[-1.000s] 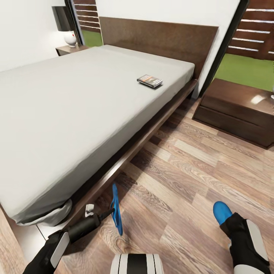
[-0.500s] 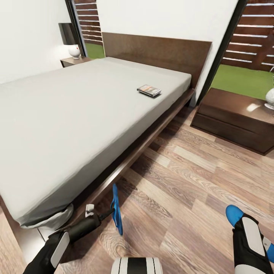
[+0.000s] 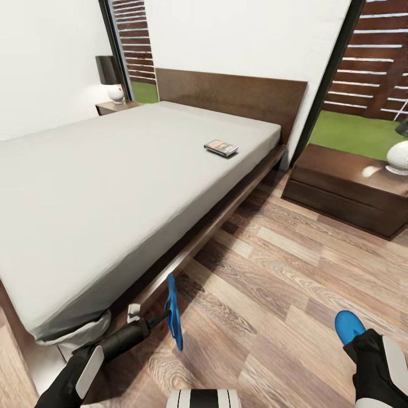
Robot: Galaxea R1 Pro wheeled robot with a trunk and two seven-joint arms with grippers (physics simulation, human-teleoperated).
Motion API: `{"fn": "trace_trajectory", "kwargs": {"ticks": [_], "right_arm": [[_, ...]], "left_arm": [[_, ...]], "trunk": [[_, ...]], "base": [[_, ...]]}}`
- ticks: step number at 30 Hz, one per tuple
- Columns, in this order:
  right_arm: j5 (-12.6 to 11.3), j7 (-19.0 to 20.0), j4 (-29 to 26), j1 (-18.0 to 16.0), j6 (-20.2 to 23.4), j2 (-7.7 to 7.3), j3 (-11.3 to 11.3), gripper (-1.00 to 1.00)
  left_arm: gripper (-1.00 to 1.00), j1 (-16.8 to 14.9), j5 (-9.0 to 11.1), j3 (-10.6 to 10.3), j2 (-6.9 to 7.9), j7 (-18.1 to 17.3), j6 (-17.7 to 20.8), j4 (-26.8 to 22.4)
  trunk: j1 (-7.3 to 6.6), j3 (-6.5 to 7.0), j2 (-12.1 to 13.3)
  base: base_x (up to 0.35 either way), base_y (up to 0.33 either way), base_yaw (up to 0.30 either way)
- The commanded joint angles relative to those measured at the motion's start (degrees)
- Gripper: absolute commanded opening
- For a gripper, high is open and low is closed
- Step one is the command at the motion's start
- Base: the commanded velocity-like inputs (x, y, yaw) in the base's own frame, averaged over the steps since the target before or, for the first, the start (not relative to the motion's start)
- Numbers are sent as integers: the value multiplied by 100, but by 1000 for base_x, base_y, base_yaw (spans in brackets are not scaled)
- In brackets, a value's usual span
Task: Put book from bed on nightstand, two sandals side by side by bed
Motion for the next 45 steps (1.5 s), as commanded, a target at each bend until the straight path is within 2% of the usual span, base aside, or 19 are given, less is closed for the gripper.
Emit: {"fn": "trace_trajectory", "kwargs": {"ticks": [1,15,17,19,22,24,27,28,29,33,34,38,41,45], "right_arm": [[-49,1,-8,-4,-5,5,-12,-100],[-61,-200,23,-4,87,-44,-39,-100],[-46,-205,21,-4,123,-46,-30,-100],[-3,-203,14,-4,367,-45,-11,-100],[92,-200,69,-4,1015,-45,7,-100],[292,-198,125,-4,1446,-52,1,-100],[548,-185,142,-4,1598,-52,0,-100],[702,-172,146,-4,1632,-50,5,-100],[1079,-157,149,-4,1666,-47,11,-100],[2077,-156,140,-4,1691,-45,14,-100],[2204,-156,141,-4,1694,-45,14,-100],[3134,-159,150,-4,1719,-53,12,-100],[3309,-148,151,-4,1740,-54,-1,-100],[3339,-128,166,-4,1709,-50,1,-100]], "left_arm": [[-100,-2,22,1,1,-9,53,1],[-100,-2,22,1,1,-1,52,9],[-100,-2,22,1,1,-1,52,10],[-100,-2,22,1,1,-5,52,10],[-100,-2,22,1,1,-8,52,5],[-100,-2,22,1,1,-9,52,4],[-100,-2,22,1,1,-9,52,2],[-100,-2,22,1,1,-9,54,2],[-100,-2,22,1,1,-9,53,1],[-100,-2,22,1,1,-9,53,1],[-100,-2,22,1,1,-9,53,1],[-100,-2,22,0,1,-9,54,1],[-100,-2,22,-1,1,-9,53,1],[-100,-2,22,-2,1,-9,53,1]], "trunk": [[-3,19,0],[-39,329,19],[-39,329,19],[-39,329,19],[-39,329,19],[-45,373,21],[-52,440,25],[-55,462,27],[-57,484,28],[-68,573,33],[-70,595,35],[-81,683,40],[-88,750,44],[-99,838,49]], "base": [[0,0,0],[0,0,0],[0,0,0],[0,0,0],[0,0,0],[0,0,0],[0,0,0],[0,0,0],[0,0,0],[0,0,0],[0,0,0],[0,0,0],[0,0,0],[0,0,0]]}}
